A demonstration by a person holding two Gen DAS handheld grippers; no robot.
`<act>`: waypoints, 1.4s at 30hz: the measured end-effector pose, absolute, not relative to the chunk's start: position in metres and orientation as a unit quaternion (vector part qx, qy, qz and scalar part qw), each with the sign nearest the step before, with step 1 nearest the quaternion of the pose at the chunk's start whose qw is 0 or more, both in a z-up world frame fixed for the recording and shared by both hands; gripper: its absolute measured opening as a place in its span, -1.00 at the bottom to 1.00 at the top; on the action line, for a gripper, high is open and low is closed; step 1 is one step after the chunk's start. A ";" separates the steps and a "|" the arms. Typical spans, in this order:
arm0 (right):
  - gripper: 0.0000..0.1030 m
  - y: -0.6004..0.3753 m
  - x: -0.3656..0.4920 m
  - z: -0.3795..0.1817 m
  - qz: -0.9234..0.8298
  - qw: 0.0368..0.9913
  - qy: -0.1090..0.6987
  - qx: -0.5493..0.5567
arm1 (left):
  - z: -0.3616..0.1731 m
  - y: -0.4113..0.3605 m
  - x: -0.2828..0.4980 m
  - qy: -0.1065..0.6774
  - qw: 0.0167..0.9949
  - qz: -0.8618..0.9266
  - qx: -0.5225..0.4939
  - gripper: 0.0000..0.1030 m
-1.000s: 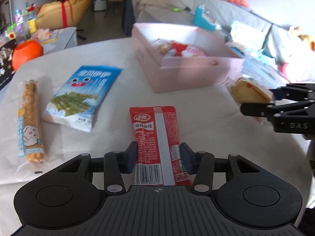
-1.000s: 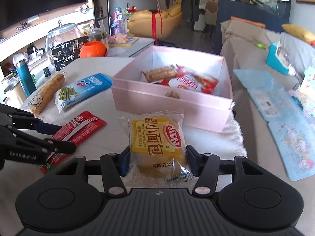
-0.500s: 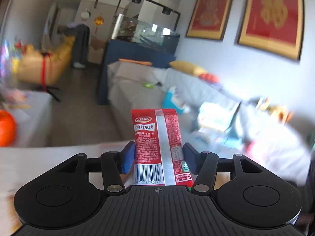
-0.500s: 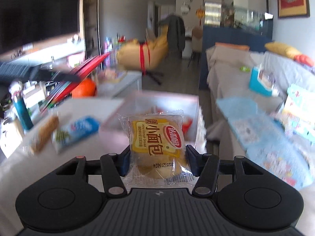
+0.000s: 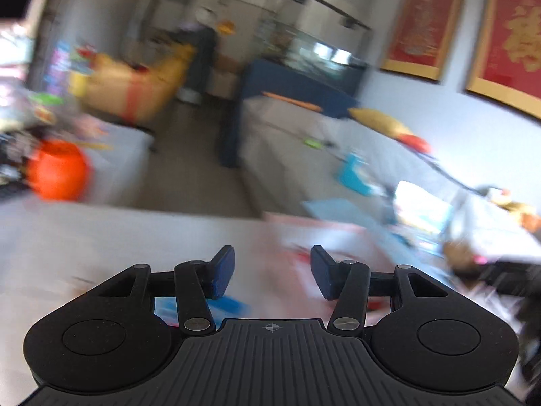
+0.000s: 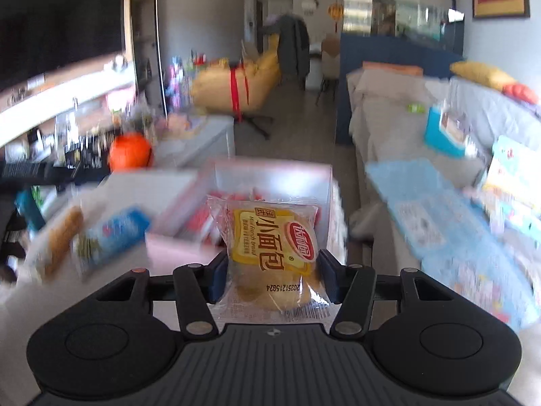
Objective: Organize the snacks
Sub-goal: 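Lift red strip pack with left tool while right lifts bread bun toward box, then drop red pack into pink box with left tool while right drops bread bun in, then grasp blue seaweed bag with right tool while left grasps wrapped bread stick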
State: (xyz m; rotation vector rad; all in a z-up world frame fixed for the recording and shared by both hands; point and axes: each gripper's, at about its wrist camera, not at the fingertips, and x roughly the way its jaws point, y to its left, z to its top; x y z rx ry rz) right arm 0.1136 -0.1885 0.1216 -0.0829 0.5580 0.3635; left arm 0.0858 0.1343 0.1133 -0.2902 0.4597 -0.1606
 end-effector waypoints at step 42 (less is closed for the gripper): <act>0.23 0.108 0.144 0.037 0.295 0.841 0.422 -0.168 | 0.025 0.206 -0.010 0.343 0.924 0.043 -0.166 -0.30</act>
